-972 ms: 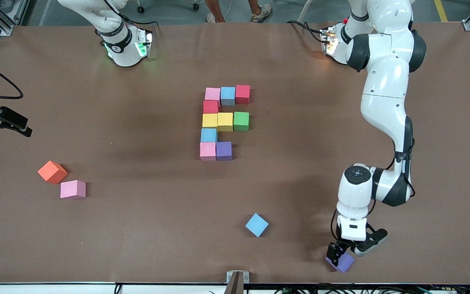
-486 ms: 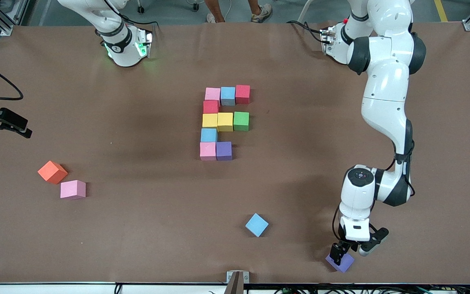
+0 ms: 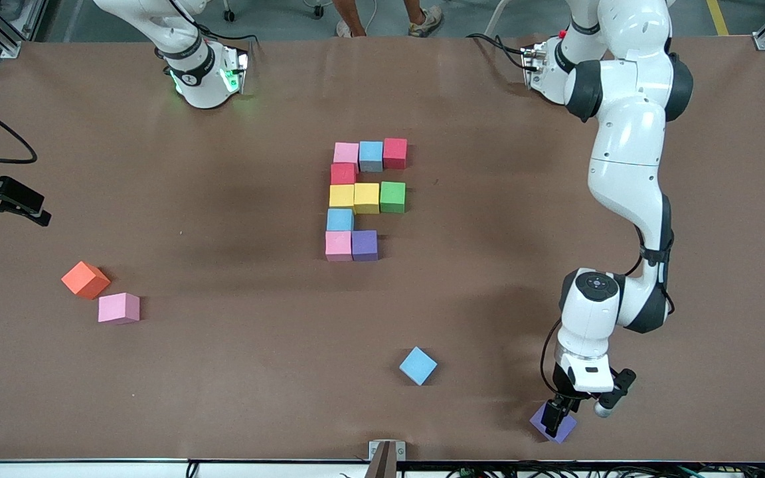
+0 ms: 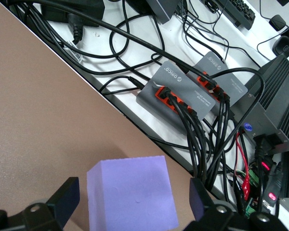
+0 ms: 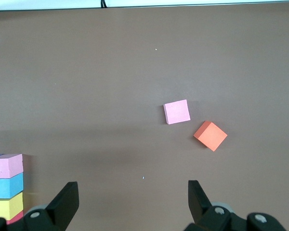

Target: Arrange 11 blocks into digit 3

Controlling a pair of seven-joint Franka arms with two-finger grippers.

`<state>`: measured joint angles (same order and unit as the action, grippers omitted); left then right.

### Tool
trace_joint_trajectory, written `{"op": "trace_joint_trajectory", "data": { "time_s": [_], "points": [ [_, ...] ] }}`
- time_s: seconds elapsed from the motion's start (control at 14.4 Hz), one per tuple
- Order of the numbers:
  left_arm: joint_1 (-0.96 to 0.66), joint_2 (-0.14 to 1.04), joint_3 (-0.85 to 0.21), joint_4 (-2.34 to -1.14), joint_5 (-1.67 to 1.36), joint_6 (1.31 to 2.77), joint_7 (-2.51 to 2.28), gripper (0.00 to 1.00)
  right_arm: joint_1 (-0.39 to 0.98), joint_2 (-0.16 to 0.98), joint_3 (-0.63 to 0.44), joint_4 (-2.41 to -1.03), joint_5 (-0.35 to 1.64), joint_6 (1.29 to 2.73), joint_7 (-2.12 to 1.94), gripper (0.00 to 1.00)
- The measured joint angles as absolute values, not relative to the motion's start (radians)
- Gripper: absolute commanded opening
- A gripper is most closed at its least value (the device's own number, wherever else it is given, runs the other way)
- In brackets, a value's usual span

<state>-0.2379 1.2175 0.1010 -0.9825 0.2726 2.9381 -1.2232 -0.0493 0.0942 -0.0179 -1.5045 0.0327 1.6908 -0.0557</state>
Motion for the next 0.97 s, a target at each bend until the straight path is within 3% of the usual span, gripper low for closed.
{"op": "trace_joint_trajectory", "data": {
  "time_s": [0.14, 0.28, 0.56, 0.69, 0.97],
  "points": [
    [-0.238, 1.224, 0.093, -0.982, 0.273, 2.942, -1.225, 1.0, -0.049, 0.094, -0.018, -1.504, 0.033, 1.691, -0.056, 1.0],
    [-0.238, 1.235, 0.087, -0.982, 0.273, 2.944, -1.225, 0.86, -0.049, 0.094, -0.018, -1.504, 0.033, 1.692, -0.056, 1.0],
    [-0.238, 1.241, 0.083, -0.981, 0.272, 2.947, -1.225, 0.25, -0.049, 0.094, -0.018, -1.504, 0.033, 1.692, -0.056, 1.0],
    [-0.238, 1.241, 0.081, -0.978, 0.272, 2.947, -1.225, 0.05, -0.049, 0.095, -0.018, -1.504, 0.033, 1.692, -0.056, 1.0],
    [-0.238, 1.236, 0.079, -0.964, 0.272, 2.947, -1.226, 0.0, -0.049, 0.095, -0.018, -1.504, 0.033, 1.692, -0.056, 1.0]
  ]
}}
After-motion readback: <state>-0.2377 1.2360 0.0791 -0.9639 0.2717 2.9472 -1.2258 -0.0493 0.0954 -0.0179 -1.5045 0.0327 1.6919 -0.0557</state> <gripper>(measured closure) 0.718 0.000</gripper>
